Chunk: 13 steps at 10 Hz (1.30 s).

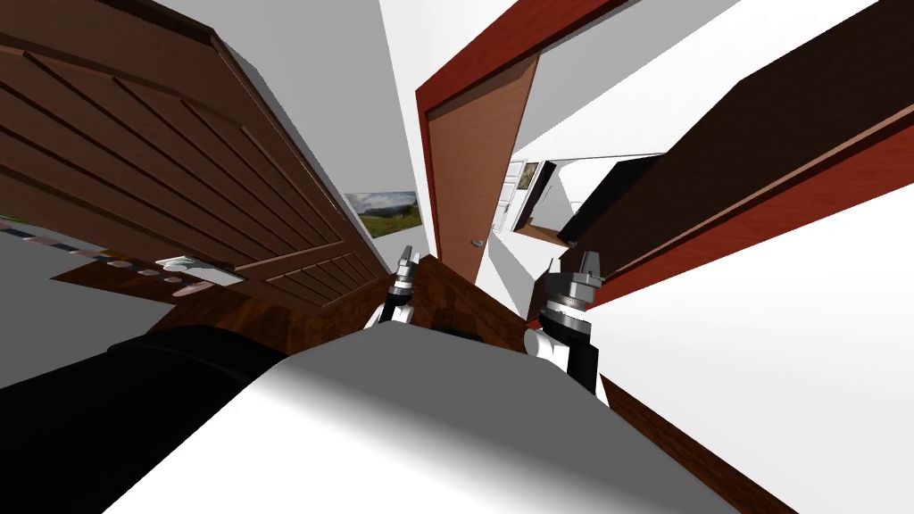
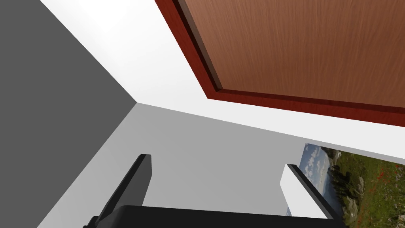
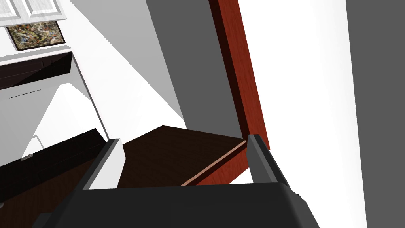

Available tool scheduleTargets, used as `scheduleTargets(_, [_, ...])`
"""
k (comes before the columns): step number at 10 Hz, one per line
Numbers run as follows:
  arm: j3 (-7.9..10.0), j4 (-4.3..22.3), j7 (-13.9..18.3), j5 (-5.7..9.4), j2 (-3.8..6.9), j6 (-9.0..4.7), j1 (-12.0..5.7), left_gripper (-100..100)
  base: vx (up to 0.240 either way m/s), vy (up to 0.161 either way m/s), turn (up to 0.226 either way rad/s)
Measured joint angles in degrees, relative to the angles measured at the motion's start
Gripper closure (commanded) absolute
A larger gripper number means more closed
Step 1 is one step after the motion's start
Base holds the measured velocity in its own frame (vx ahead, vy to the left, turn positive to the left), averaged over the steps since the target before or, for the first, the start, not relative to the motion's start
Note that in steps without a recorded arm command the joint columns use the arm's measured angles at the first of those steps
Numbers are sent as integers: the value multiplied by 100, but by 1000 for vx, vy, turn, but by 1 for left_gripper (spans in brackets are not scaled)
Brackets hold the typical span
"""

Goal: Push the door open

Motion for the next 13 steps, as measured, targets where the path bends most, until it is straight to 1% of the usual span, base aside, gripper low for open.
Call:
scheduleTargets(1, [-33,112,-8,-7,0,-15,-35,-100,95,-2,-51])
scheduleTargets(3, [-50,326,24,14,60,-71,-72,-100,96,-6,-52])
scheduleTargets(4, [-69,436,29,15,75,-80,-117,-100,90,-5,-53])
scheduleTargets(5, [-99,582,22,10,75,-118,-155,-100,102,5,-60])
scheduleTargets(6, [-109,723,26,15,92,-133,-226,-100,111,19,-59])
scheduleTargets(7, [-132,856,22,12,91,-124,-303,-100,111,12,-59])
scheduleTargets(8, [-158,939,29,14,110,-125,-313,-100,96,3,-55])
scheduleTargets(10, [-210,1168,32,12,119,-124,-409,-100,96,6,-67])
scheduleTargets(12, [-251,1436,46,20,147,-165,-490,-100,91,-2,-69])
scheduleTargets(13, [-282,1562,46,17,143,-181,-530,-100,109,1,-64])
